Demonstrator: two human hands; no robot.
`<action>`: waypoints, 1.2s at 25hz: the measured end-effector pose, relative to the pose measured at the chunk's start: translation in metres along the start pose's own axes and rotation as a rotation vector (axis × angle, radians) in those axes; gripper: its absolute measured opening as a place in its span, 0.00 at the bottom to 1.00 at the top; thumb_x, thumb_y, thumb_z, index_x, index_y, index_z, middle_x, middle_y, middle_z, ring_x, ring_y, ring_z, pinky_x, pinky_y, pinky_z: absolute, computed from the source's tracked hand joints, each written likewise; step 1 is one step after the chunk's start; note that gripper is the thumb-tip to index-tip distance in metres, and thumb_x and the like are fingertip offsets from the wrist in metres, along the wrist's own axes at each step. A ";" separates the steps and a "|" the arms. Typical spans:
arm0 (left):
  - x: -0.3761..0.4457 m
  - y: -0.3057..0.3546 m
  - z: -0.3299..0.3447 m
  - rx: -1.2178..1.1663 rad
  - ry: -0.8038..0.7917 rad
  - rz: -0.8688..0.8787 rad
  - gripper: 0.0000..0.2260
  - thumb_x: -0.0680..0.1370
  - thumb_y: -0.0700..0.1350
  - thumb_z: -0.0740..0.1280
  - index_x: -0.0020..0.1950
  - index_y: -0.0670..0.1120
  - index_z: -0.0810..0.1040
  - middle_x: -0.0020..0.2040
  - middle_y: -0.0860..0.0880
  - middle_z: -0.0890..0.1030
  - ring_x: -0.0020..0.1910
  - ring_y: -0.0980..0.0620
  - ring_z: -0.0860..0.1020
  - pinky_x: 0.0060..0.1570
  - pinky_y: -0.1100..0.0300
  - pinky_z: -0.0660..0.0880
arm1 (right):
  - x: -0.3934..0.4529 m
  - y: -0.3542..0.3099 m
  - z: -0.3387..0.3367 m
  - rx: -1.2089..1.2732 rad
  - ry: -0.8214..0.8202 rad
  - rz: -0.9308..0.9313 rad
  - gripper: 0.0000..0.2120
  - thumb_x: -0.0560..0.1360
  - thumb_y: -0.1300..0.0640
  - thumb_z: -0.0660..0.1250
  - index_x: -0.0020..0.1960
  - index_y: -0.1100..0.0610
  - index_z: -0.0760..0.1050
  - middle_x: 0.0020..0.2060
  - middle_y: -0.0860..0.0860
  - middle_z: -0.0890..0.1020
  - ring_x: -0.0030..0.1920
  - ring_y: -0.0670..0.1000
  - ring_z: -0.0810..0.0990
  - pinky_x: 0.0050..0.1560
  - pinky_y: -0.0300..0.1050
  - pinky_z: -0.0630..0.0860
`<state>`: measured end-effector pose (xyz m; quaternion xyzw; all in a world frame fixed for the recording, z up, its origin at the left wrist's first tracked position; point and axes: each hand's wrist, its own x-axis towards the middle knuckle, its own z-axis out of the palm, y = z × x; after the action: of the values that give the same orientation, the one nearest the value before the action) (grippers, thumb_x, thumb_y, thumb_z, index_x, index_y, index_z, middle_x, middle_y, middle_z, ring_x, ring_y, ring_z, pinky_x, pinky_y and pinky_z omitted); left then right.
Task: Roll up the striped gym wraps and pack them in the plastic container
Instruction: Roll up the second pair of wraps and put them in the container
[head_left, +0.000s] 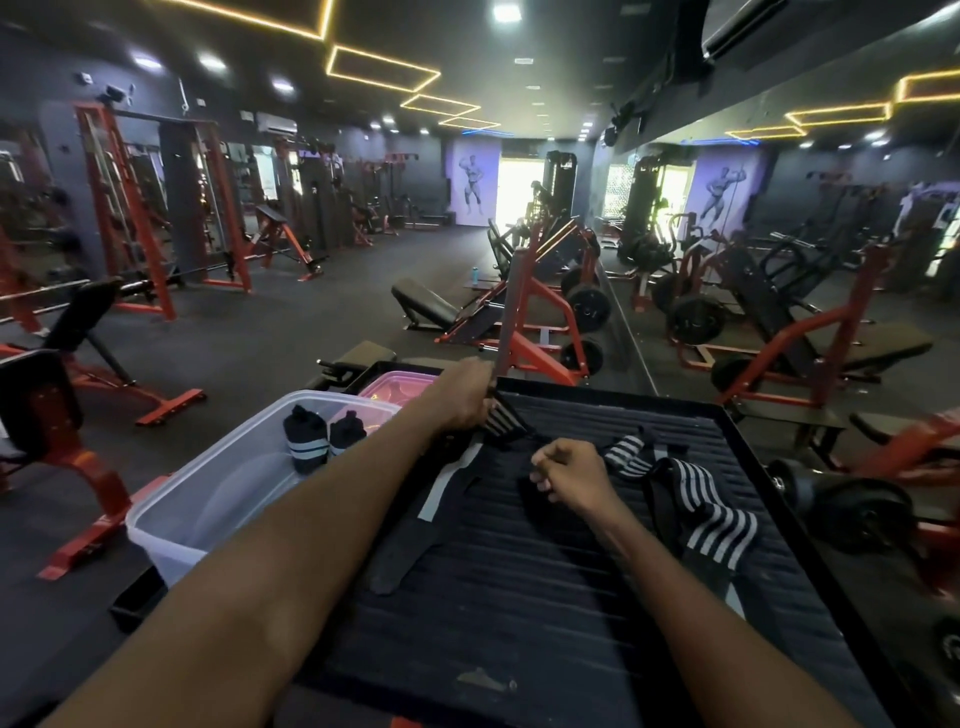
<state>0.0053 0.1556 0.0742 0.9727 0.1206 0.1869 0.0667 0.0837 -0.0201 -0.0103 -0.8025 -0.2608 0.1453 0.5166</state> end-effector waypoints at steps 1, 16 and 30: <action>0.005 0.005 -0.010 -0.039 0.009 0.036 0.07 0.77 0.41 0.68 0.54 0.41 0.77 0.53 0.42 0.79 0.53 0.44 0.77 0.49 0.58 0.68 | 0.001 -0.004 0.002 0.078 0.027 0.015 0.08 0.77 0.61 0.66 0.41 0.54 0.79 0.37 0.54 0.85 0.35 0.50 0.81 0.42 0.52 0.81; 0.014 0.043 -0.032 0.111 0.083 -0.043 0.18 0.78 0.54 0.67 0.66 0.48 0.72 0.67 0.44 0.72 0.68 0.40 0.67 0.63 0.36 0.67 | -0.015 -0.043 -0.010 0.118 0.290 -0.367 0.17 0.82 0.61 0.62 0.35 0.54 0.69 0.29 0.46 0.71 0.32 0.45 0.69 0.36 0.46 0.66; 0.021 0.084 0.034 -1.324 0.111 -0.690 0.11 0.72 0.29 0.70 0.37 0.43 0.74 0.33 0.45 0.77 0.32 0.49 0.76 0.29 0.62 0.75 | -0.074 0.000 -0.034 0.305 -0.027 -0.073 0.16 0.81 0.68 0.60 0.41 0.55 0.79 0.34 0.46 0.84 0.37 0.46 0.81 0.37 0.41 0.75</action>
<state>0.0547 0.0776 0.0648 0.6250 0.2845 0.2378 0.6869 0.0403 -0.0873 0.0008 -0.7025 -0.2719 0.1752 0.6339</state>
